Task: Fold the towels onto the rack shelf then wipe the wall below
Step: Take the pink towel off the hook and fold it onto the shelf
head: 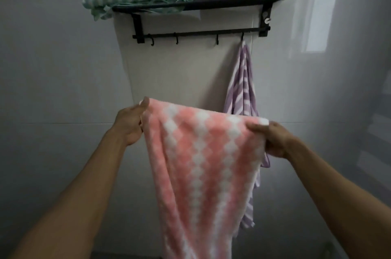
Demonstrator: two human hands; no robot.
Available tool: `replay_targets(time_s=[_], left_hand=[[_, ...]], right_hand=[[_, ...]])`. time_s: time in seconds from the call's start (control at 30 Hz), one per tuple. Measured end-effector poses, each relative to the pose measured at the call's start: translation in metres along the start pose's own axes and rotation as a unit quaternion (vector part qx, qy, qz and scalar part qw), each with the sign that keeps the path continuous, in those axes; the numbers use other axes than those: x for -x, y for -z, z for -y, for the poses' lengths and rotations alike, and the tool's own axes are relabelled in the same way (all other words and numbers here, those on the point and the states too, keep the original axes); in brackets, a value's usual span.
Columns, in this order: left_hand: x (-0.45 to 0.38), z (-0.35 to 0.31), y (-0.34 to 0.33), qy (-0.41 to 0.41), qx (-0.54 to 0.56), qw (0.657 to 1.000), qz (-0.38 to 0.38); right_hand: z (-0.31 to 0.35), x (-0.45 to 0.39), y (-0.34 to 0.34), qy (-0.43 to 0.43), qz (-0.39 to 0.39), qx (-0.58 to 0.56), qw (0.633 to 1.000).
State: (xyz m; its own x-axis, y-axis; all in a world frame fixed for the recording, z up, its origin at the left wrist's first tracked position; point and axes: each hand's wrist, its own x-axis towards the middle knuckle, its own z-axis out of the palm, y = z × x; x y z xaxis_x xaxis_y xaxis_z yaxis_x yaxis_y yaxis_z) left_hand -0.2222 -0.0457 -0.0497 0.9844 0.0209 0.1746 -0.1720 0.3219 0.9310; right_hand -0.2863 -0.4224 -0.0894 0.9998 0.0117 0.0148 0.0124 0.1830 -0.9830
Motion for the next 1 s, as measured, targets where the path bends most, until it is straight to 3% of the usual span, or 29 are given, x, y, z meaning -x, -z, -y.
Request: replay_targets(time_s=[0.07,0.1,0.2,0.3,0.37,0.5,0.6,0.67,0.73,0.8,0.9,1.0], left_hand=[[0.005,0.009,0.009,-0.012,-0.014,0.995,0.099],[0.011,0.022,0.014,0.012,-0.06,0.992,0.112],[0.03,0.068,0.021,0.089,-0.144,0.985,0.031],[0.025,0.071,0.02,0.101,-0.125,0.986,-0.05],[0.012,0.053,0.018,0.093,-0.056,0.994,-0.02],[0.001,0.038,0.007,0.08,-0.023,0.996,-0.011],[0.0,0.03,0.008,0.059,0.001,0.998,-0.004],[0.004,0.021,0.013,0.05,0.007,0.995,0.086],[0.017,0.032,0.019,0.078,-0.079,0.985,0.134],[0.031,0.053,0.021,0.116,-0.147,0.977,0.104],[0.027,0.06,0.021,0.104,-0.09,0.99,0.004],[0.019,0.044,0.026,0.086,-0.008,0.994,0.066]], right_hand=[[0.021,-0.005,0.002,0.024,0.014,-0.063,0.998],[0.027,-0.004,0.003,0.017,0.03,-0.072,0.997],[0.019,-0.002,0.006,-0.017,0.015,-0.007,1.0],[0.019,-0.007,0.011,0.009,-0.022,-0.013,1.0],[0.024,-0.005,0.016,-0.009,0.023,-0.045,0.999],[-0.016,0.004,0.02,-0.09,0.09,0.11,0.986],[-0.018,-0.002,0.02,-0.039,0.05,0.046,0.997],[0.001,-0.003,0.022,-0.002,0.029,-0.027,0.999],[0.011,0.002,0.024,-0.021,0.05,-0.037,0.998],[0.005,0.005,0.029,-0.045,0.046,0.016,0.998],[-0.001,0.006,0.033,-0.03,0.022,-0.018,0.999],[-0.007,0.01,0.03,-0.058,0.052,-0.035,0.996]])
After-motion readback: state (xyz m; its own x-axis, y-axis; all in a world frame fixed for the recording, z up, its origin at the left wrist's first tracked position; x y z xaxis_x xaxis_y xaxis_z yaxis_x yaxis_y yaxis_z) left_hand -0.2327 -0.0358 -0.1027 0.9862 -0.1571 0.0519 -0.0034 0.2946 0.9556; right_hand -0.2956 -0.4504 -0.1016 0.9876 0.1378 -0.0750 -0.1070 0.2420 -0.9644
